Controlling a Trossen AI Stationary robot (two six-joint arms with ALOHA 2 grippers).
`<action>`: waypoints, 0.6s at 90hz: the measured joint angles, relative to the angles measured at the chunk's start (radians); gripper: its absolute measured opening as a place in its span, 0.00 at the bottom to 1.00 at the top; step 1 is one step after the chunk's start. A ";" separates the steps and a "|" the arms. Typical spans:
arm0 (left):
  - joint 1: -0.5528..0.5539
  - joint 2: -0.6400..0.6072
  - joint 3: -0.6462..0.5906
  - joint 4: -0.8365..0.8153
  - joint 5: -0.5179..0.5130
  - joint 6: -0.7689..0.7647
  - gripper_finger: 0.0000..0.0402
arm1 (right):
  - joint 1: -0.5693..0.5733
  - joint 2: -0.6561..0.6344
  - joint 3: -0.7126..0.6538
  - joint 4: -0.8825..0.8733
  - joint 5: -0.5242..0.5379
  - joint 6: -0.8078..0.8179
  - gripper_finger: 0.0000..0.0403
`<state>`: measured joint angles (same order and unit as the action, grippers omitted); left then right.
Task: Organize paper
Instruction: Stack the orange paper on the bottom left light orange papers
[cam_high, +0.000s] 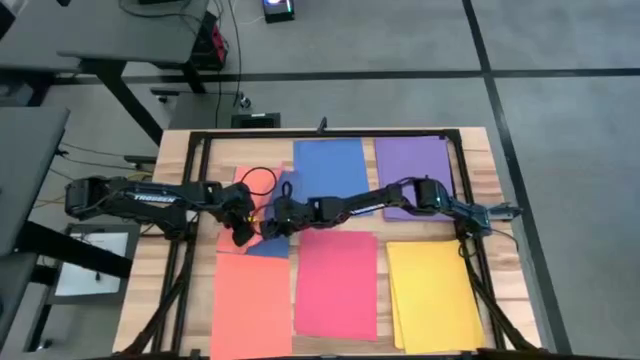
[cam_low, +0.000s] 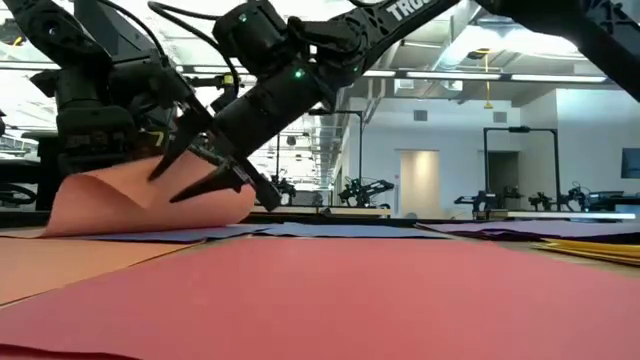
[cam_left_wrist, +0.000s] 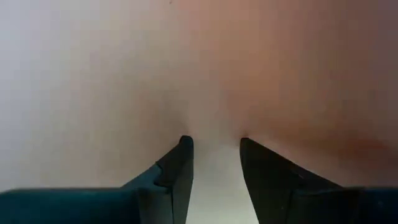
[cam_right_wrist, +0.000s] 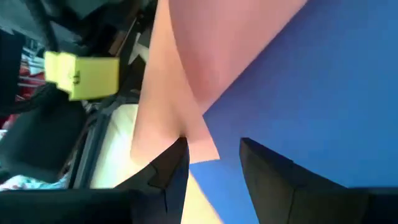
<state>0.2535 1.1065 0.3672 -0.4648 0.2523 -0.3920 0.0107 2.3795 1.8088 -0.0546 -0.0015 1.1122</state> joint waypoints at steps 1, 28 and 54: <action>0.000 0.000 0.000 0.000 0.000 0.000 0.29 | 0.000 0.000 0.000 0.001 0.000 -0.006 0.34; 0.000 0.000 0.000 0.000 0.000 0.001 0.29 | -0.009 -0.005 0.000 0.103 -0.006 -0.059 0.37; 0.000 0.000 0.000 0.000 0.000 0.002 0.29 | -0.013 -0.005 0.000 -0.032 0.001 0.081 0.52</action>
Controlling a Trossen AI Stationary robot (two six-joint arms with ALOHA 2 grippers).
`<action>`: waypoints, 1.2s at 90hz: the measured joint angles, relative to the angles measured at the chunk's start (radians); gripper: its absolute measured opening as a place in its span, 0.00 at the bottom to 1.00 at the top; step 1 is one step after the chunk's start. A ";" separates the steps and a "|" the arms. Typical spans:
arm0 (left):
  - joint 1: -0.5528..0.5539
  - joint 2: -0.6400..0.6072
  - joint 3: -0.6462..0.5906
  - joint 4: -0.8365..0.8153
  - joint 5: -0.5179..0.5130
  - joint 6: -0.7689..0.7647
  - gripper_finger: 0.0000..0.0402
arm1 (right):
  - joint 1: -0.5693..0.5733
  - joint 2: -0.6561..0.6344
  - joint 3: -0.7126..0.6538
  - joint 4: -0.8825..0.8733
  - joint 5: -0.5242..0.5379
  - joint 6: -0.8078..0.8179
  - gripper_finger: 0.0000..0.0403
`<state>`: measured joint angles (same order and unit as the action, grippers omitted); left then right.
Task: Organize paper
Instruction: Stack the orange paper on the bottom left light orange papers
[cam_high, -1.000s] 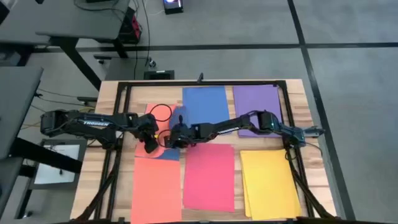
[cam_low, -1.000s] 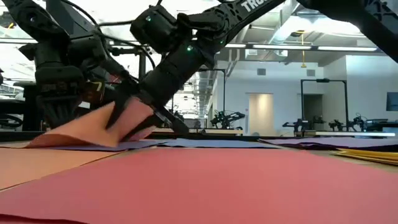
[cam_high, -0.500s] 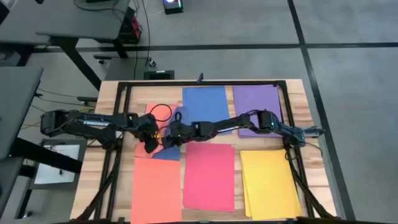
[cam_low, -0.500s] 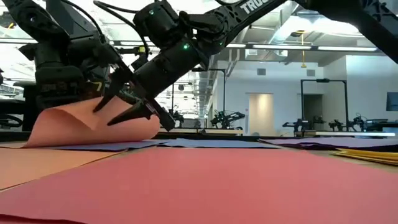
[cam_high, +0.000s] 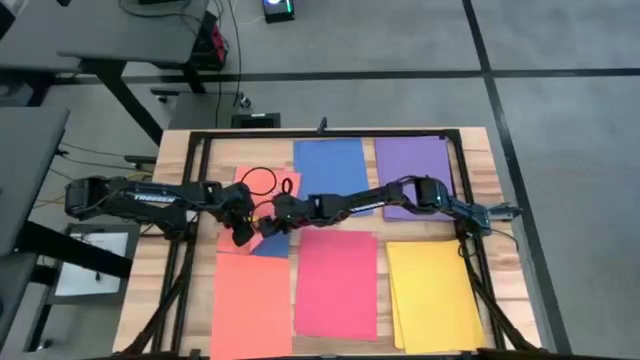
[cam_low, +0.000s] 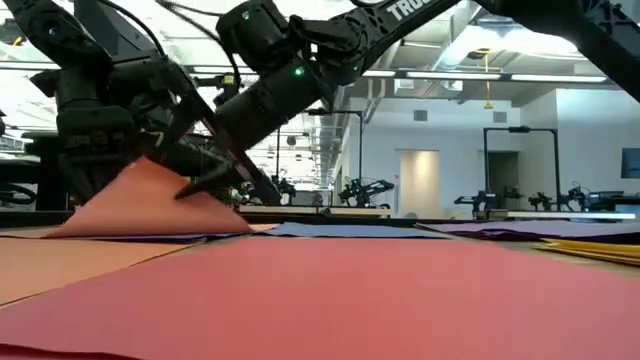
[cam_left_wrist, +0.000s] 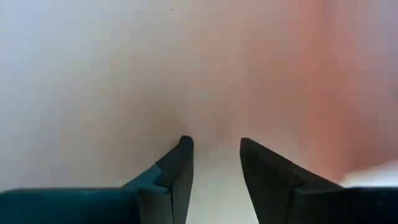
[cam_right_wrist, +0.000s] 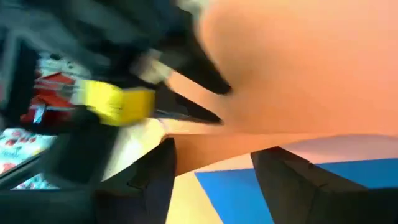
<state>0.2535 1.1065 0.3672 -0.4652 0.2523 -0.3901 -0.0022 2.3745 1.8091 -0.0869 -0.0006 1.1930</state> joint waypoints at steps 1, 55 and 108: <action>0.000 0.000 0.000 0.000 0.000 0.000 0.29 | 0.000 0.000 0.000 -0.013 0.000 0.012 0.53; 0.000 0.000 0.000 0.000 0.001 0.000 0.29 | 0.014 0.001 0.000 -0.095 -0.002 0.285 0.54; 0.000 0.000 0.000 0.001 0.003 0.001 0.29 | 0.041 0.000 0.000 -0.185 0.009 0.411 0.54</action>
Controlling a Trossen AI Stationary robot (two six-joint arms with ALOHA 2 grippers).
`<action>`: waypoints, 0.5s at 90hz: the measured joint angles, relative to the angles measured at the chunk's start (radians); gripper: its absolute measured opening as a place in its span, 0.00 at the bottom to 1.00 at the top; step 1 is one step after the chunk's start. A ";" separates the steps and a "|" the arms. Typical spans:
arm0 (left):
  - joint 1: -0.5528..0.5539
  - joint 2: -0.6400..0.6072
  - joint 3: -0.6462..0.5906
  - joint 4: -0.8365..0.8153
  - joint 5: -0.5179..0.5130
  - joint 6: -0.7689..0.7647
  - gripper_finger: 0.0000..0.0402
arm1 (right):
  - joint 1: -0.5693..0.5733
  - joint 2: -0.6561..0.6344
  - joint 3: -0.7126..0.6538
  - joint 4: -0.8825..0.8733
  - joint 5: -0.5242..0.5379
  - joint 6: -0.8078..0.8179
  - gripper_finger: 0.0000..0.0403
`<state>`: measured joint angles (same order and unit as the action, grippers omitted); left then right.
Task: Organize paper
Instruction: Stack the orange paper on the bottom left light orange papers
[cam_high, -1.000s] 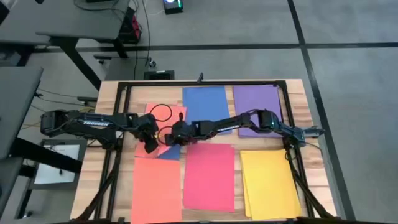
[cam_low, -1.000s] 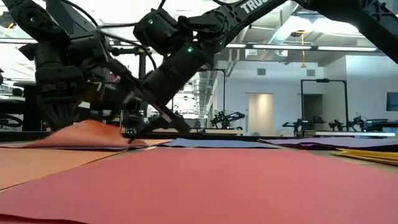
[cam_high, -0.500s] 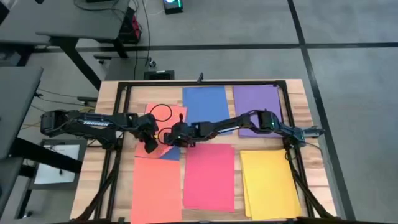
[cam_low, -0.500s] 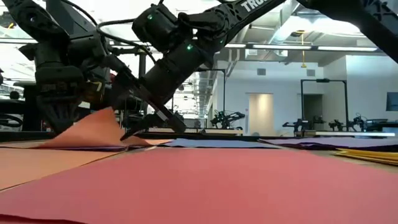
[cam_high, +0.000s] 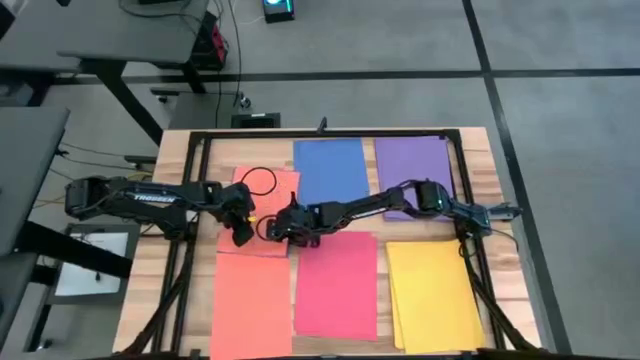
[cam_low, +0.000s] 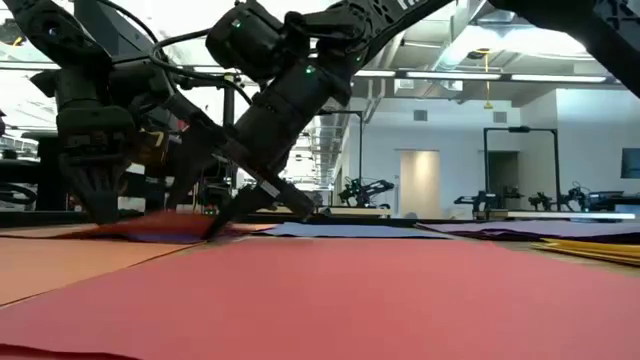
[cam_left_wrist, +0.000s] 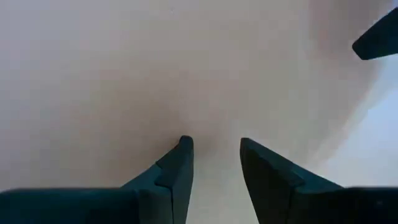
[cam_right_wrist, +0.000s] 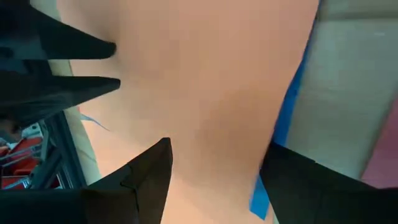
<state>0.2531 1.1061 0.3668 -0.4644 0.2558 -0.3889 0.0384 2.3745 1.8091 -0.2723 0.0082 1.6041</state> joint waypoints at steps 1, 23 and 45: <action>0.000 0.000 0.000 0.000 0.000 0.000 0.29 | -0.002 0.000 0.000 0.003 0.001 -0.006 0.54; 0.000 0.000 0.000 0.000 0.001 0.000 0.29 | -0.019 0.003 0.000 0.105 -0.086 -0.034 0.54; 0.000 0.000 0.000 0.000 0.001 0.000 0.29 | -0.034 0.002 0.000 0.022 -0.003 -0.035 0.54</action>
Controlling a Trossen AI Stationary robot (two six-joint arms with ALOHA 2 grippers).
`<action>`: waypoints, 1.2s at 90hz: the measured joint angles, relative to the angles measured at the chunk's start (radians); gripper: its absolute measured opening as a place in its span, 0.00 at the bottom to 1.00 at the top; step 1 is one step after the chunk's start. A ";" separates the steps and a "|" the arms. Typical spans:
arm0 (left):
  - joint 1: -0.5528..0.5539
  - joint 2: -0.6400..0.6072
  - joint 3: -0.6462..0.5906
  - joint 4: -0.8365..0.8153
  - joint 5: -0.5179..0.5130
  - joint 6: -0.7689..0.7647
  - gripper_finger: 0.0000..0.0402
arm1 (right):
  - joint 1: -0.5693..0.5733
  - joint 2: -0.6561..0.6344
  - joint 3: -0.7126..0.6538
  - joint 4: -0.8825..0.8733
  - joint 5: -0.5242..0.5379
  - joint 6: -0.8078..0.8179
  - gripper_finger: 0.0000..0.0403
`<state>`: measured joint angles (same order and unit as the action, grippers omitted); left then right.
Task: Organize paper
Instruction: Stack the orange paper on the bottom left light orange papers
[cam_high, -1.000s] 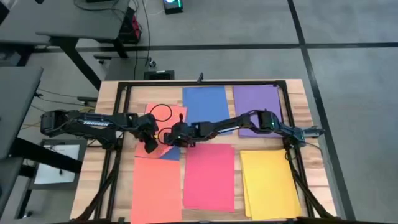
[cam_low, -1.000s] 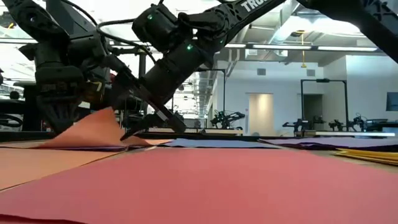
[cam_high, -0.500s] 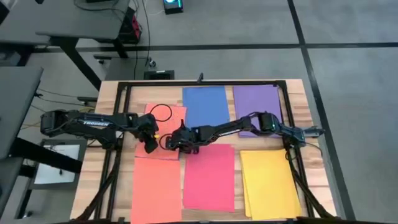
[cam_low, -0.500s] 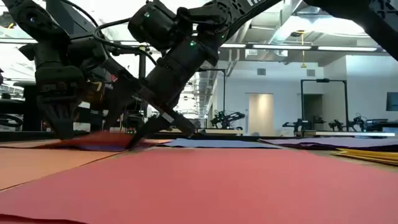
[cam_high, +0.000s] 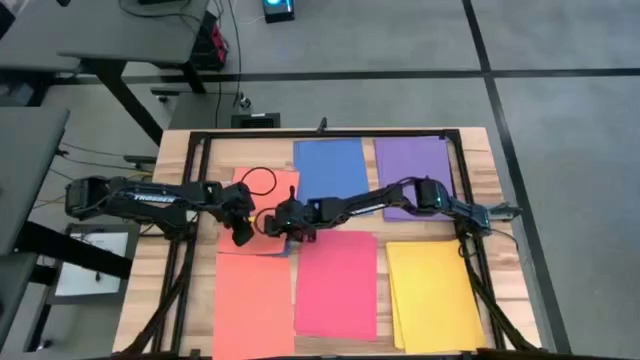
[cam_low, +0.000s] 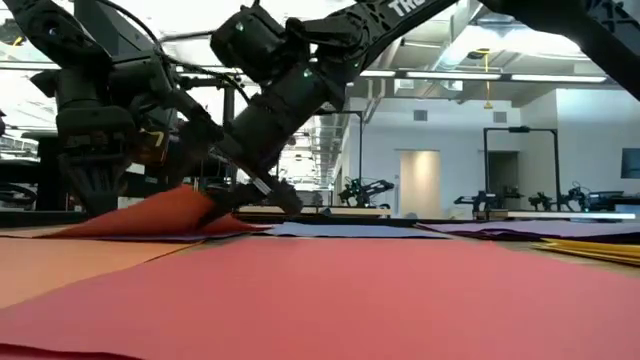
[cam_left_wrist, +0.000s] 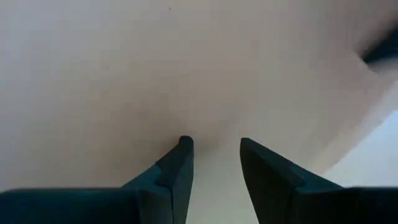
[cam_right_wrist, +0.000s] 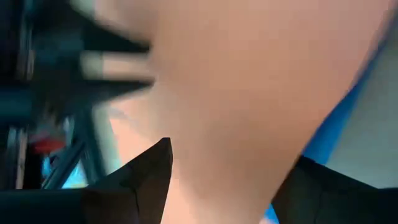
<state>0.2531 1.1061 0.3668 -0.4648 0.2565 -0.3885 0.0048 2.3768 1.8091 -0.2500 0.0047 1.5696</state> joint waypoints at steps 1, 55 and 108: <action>0.000 0.000 0.000 0.000 0.000 0.000 0.29 | -0.003 0.000 0.000 -0.007 0.007 0.000 0.54; 0.000 0.000 0.000 0.000 0.000 0.000 0.29 | -0.070 0.001 0.000 0.077 0.049 -0.129 0.51; 0.000 -0.148 0.210 -0.266 -0.003 -0.057 0.29 | -0.046 -0.026 -0.001 0.078 0.084 -0.285 0.00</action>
<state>0.2527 0.9578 0.5768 -0.7308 0.2532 -0.4456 -0.0411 2.3507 1.8080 -0.1721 0.0885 1.2846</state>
